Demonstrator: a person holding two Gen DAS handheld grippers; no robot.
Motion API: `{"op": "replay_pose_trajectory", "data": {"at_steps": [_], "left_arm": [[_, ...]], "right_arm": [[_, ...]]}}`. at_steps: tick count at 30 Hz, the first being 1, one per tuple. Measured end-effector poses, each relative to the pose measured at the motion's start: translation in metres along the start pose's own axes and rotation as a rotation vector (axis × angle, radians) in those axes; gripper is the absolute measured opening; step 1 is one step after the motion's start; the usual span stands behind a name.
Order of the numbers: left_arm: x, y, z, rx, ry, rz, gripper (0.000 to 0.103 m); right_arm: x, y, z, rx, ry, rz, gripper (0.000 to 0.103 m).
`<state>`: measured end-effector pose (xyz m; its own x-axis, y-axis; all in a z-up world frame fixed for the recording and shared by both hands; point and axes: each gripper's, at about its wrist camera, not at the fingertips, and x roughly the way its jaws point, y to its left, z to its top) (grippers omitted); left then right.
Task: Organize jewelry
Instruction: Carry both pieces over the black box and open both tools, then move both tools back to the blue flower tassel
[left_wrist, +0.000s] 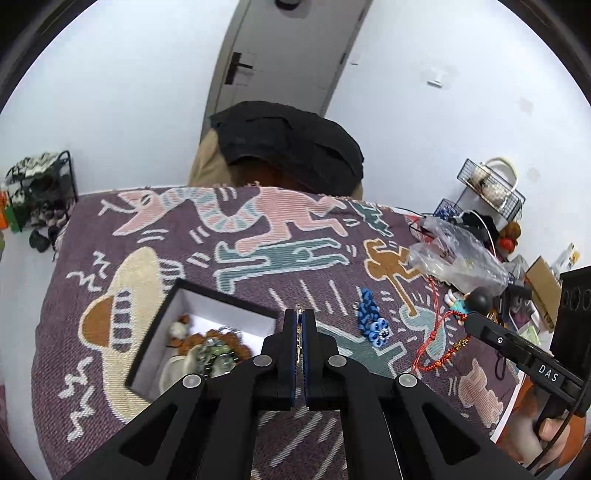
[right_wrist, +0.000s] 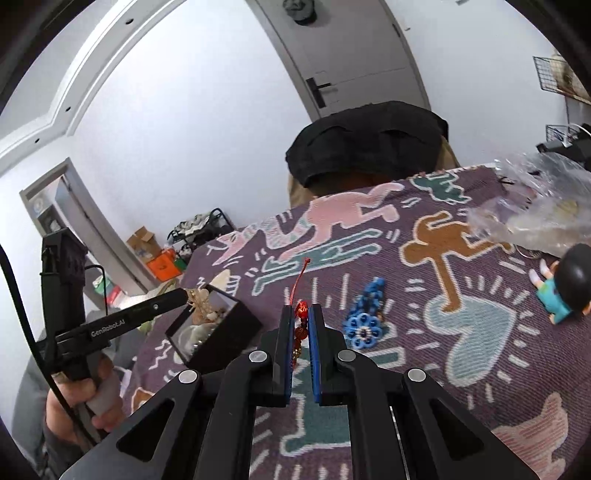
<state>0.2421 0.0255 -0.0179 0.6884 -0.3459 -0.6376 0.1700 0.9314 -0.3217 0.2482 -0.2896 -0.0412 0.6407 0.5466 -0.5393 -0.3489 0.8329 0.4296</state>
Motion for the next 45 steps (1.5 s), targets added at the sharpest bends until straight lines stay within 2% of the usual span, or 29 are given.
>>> {"op": "replay_pose_trajectory", "data": {"at_steps": [8,14,18,20,23,25,27,35,37,39,40,41,45], "left_arm": [[-0.008,0.038,-0.006,-0.083,-0.009,0.010,0.002],[-0.010,0.065,-0.010,-0.155,0.006,0.089,0.003],[-0.014,0.080,-0.014,-0.183,0.011,0.081,0.005],[-0.018,0.083,-0.016,-0.181,0.006,0.074,0.009],[-0.025,0.088,-0.019,-0.184,-0.002,0.072,0.027],[-0.035,0.093,-0.021,-0.193,-0.031,0.074,0.055],[-0.044,0.096,-0.022,-0.195,-0.063,0.084,0.067],[-0.062,0.106,-0.024,-0.195,-0.092,0.101,0.070],[-0.064,0.109,-0.025,-0.202,-0.095,0.101,0.075],[-0.065,0.110,-0.025,-0.201,-0.098,0.114,0.081],[-0.066,0.110,-0.025,-0.198,-0.100,0.123,0.083],[-0.068,0.109,-0.026,-0.194,-0.105,0.129,0.084],[-0.074,0.102,-0.025,-0.175,-0.128,0.137,0.088]], "right_arm": [[0.015,0.031,0.005,-0.054,0.018,0.021,0.009],[0.026,0.051,0.008,-0.081,0.029,0.040,0.009],[0.035,0.066,0.010,-0.105,0.037,0.054,0.009],[0.039,0.072,0.011,-0.115,0.041,0.059,0.009],[0.048,0.085,0.014,-0.134,0.049,0.072,0.009],[0.053,0.093,0.015,-0.145,0.054,0.080,0.009],[0.058,0.099,0.017,-0.155,0.059,0.085,0.009],[0.084,0.128,0.021,-0.180,0.090,0.114,0.009],[0.092,0.135,0.021,-0.193,0.092,0.108,0.009],[0.098,0.137,0.020,-0.194,0.105,0.102,0.031],[0.099,0.136,0.020,-0.189,0.111,0.101,0.055],[0.099,0.132,0.019,-0.174,0.106,0.092,0.067],[0.091,0.118,0.017,-0.139,0.094,0.076,0.068]]}}
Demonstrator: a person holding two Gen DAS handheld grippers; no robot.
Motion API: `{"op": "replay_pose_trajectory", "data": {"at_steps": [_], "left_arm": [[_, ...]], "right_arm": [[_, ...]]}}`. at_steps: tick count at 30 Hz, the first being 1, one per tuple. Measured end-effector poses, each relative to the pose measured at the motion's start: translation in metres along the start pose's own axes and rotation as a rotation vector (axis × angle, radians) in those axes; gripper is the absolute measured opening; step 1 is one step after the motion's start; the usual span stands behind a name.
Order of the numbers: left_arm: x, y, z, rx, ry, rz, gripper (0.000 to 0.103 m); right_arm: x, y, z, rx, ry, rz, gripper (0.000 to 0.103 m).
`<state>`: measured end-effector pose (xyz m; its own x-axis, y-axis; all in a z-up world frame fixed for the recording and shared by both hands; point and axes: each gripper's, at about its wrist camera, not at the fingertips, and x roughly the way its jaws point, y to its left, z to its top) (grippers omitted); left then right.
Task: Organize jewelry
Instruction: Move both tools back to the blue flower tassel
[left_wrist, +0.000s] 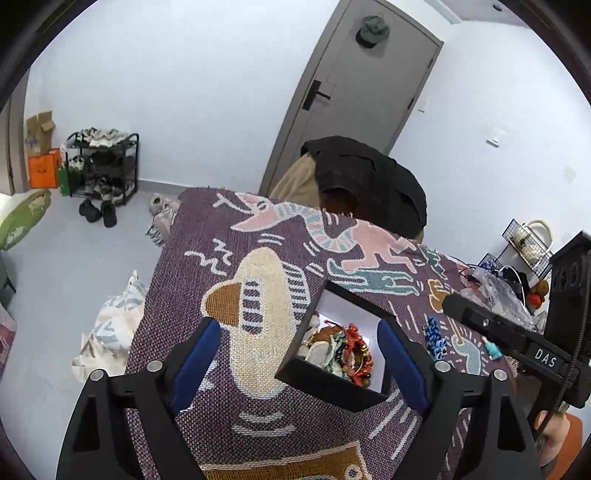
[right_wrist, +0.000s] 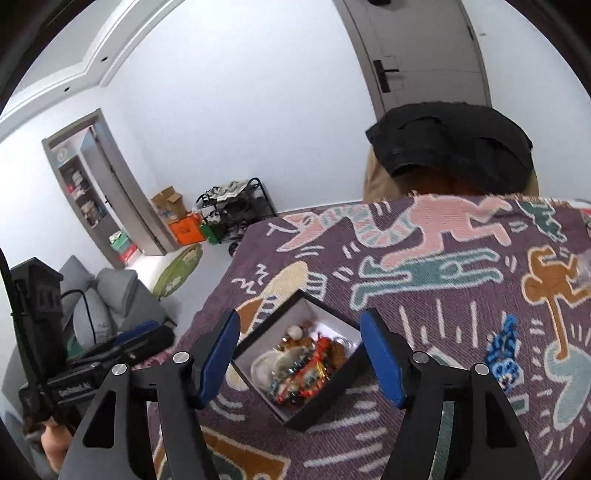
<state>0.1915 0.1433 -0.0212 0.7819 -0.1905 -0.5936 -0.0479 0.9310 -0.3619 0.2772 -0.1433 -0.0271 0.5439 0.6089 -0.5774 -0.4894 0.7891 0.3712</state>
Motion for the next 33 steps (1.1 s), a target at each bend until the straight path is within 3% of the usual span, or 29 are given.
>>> {"op": "replay_pose_trajectory", "data": {"at_steps": [4,9,33], "left_arm": [[-0.005,-0.015,0.001,0.030,-0.023,-0.007,0.089],[-0.009,-0.038,0.000,0.083,-0.037,-0.012,0.090],[0.002,-0.131,-0.009,0.272,-0.014,-0.045,0.093]], "right_arm": [[-0.009,-0.017,-0.007,0.035,0.013,-0.028,0.069],[-0.024,-0.039,-0.014,0.086,0.001,-0.031,0.080],[-0.062,-0.140,-0.047,0.305,-0.027,-0.102,0.080]]}}
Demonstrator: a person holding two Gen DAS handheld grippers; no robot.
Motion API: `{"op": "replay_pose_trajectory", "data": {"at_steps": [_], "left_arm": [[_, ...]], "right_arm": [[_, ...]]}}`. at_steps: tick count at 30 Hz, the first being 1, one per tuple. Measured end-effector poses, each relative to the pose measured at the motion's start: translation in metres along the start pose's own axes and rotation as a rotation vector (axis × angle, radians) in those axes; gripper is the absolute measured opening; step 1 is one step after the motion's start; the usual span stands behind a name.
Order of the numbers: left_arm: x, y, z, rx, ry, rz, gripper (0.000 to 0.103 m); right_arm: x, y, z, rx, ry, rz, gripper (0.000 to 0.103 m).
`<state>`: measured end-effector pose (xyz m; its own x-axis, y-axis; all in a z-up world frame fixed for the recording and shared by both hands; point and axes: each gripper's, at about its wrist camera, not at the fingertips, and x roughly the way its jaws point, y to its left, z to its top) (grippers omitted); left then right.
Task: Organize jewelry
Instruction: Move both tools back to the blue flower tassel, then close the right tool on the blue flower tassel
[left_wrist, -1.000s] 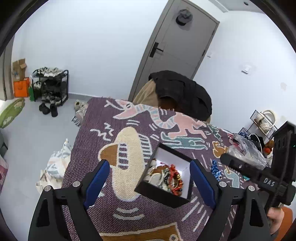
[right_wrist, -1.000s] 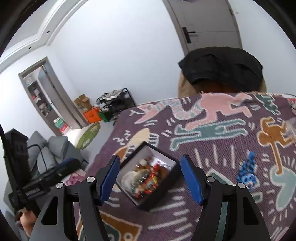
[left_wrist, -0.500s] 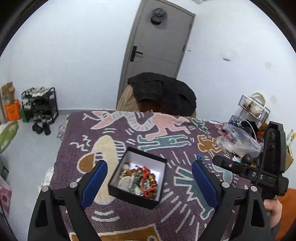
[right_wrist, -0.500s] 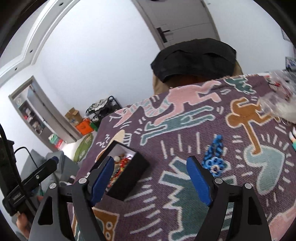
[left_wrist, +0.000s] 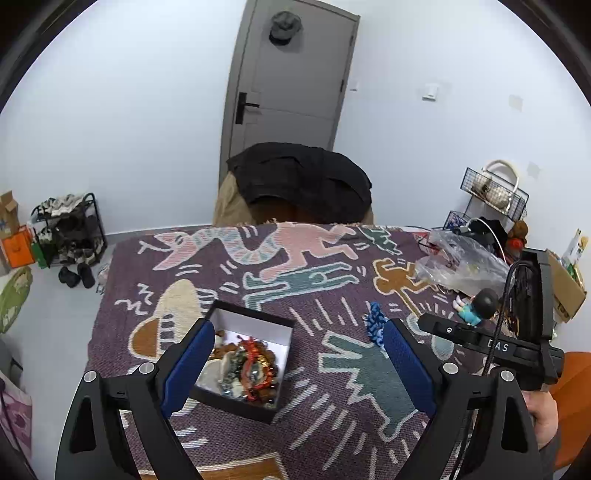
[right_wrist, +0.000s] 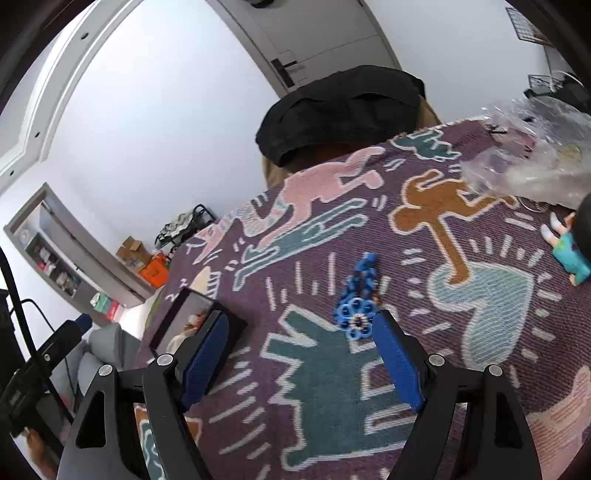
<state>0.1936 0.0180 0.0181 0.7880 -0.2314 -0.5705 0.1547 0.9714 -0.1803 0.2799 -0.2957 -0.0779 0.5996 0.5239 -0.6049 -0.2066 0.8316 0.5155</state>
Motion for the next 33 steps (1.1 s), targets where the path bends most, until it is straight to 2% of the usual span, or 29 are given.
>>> {"op": "replay_pose_trajectory", "data": {"at_steps": [6,12,22,33], "left_arm": [[0.020,-0.016,0.000,0.014,0.034,-0.030,0.093],[0.039,-0.022,-0.002,-0.010,0.056,-0.049,0.093],[0.060,-0.015,-0.008,-0.040,0.091,-0.040,0.093],[0.079,-0.005,-0.006,-0.043,0.114,-0.042,0.093]], "right_arm": [[-0.002,-0.019,-0.001,0.011,0.000,-0.014,0.079],[0.001,-0.036,0.000,0.028,0.020,-0.022,0.063],[0.034,-0.042,0.005,0.034,0.094,-0.059,0.063],[0.084,-0.027,0.005,-0.067,0.156,-0.154,0.063]]}}
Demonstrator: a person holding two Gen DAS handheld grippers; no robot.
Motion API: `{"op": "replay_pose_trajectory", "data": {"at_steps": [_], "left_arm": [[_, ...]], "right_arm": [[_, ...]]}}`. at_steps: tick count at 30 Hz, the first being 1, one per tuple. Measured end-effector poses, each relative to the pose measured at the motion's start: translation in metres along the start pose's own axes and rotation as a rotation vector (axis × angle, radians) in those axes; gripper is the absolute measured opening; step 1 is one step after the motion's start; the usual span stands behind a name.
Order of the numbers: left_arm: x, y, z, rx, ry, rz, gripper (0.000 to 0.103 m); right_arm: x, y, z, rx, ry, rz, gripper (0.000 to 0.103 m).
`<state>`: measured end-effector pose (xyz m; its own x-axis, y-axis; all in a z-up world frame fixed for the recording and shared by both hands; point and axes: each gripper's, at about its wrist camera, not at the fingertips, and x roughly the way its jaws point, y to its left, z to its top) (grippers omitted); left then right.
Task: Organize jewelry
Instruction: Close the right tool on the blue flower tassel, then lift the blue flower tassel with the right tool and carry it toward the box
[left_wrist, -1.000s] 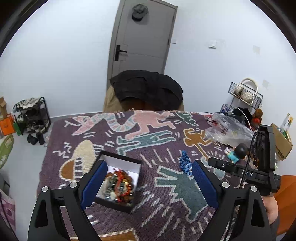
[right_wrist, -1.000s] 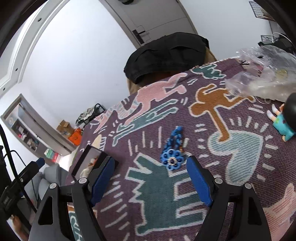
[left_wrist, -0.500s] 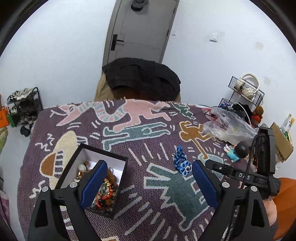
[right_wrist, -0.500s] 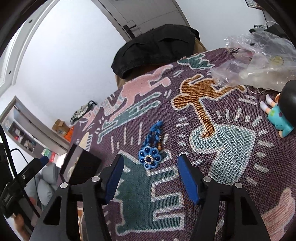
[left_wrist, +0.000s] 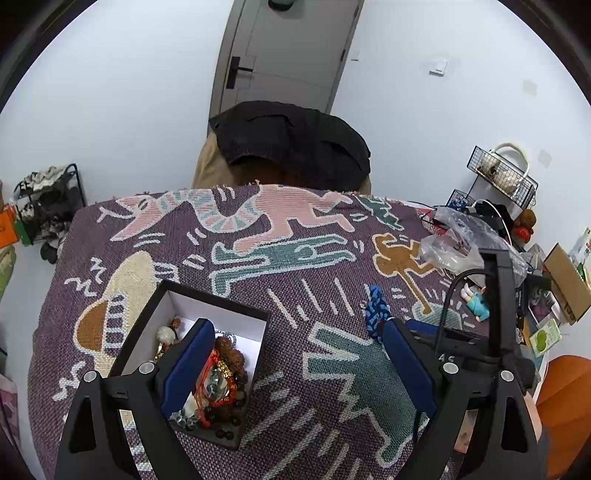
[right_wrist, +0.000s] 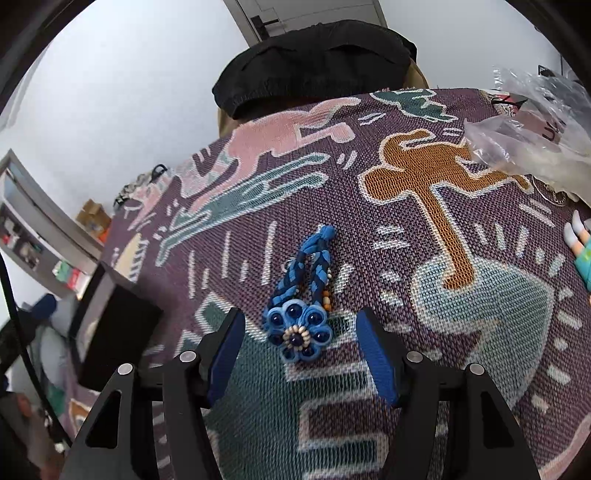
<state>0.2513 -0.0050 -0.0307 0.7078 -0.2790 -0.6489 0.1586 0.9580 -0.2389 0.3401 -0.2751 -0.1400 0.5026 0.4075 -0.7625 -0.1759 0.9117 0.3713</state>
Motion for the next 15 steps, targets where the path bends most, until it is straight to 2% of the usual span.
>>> {"op": "replay_pose_trajectory", "data": {"at_steps": [1,3,4,5,7,15], "left_arm": [[0.002,0.000,0.001,0.000,0.002,-0.001,0.093],[0.006,0.000,0.002,0.000,0.009,-0.003,0.093],[0.009,-0.001,0.003,0.002,0.012,-0.003,0.093],[0.011,-0.002,0.003,0.006,0.014,-0.002,0.093],[0.015,-0.006,0.004,0.013,0.023,0.001,0.093],[0.036,-0.028,0.007,0.048,0.052,-0.019,0.093]], "right_arm": [[0.002,0.000,0.000,-0.001,0.001,-0.002,0.063],[0.005,0.000,0.000,-0.014,-0.013,-0.024,0.050],[0.005,0.000,0.000,-0.018,-0.013,-0.032,0.037],[0.006,-0.001,0.001,-0.014,-0.012,-0.020,0.033],[0.004,-0.007,0.001,0.009,-0.009,0.020,0.031],[-0.024,-0.038,-0.006,0.071,-0.067,0.055,0.028]]}}
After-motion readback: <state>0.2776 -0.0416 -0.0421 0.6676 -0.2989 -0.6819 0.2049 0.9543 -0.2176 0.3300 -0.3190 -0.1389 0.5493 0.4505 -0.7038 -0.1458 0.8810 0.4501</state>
